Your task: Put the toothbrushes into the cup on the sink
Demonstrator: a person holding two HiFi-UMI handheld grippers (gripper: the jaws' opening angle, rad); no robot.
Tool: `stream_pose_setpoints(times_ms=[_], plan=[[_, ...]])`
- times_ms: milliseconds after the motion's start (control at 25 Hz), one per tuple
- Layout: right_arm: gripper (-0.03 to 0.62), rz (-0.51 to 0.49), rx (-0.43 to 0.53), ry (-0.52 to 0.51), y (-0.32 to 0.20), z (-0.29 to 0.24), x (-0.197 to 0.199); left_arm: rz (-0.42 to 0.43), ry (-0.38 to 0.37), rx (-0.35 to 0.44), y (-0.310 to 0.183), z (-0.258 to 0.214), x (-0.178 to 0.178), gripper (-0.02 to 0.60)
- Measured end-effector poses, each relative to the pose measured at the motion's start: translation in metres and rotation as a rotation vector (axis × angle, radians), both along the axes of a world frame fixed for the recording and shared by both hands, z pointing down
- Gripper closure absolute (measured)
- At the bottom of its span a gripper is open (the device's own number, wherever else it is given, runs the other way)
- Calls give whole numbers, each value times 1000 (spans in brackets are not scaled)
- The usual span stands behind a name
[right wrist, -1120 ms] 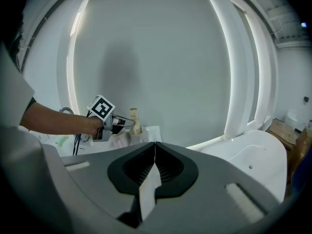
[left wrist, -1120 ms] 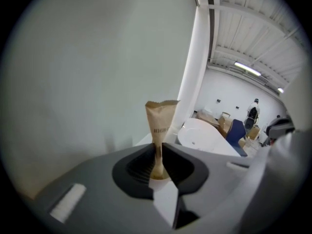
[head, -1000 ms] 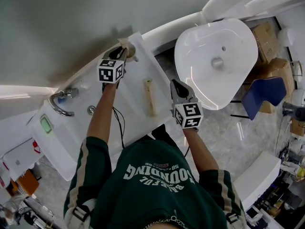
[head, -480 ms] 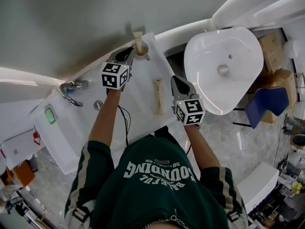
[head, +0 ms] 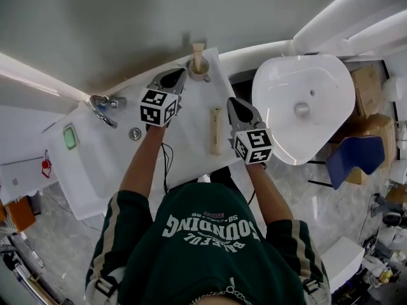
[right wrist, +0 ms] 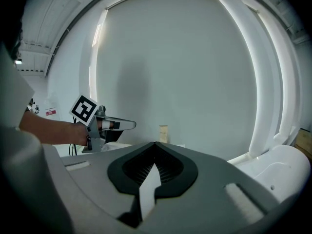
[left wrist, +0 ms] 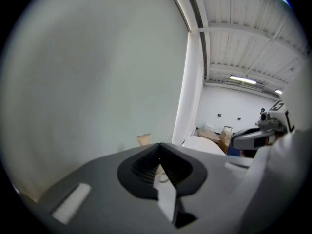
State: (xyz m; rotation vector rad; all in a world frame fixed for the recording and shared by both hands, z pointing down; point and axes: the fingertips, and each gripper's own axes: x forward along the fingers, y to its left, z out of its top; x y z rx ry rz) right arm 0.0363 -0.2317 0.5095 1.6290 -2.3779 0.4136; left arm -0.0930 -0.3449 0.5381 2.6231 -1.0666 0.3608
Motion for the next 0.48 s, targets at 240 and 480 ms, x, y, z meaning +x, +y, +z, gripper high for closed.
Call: stream_pose_setpoints(times_ms=[240, 480], plan=[[589, -93, 34, -29, -5, -15, 8, -101, -26, 23, 17, -17, -6, 531], [589, -169, 25, -54, -6, -15, 23, -179, -49, 10, 43, -14, -4, 531]])
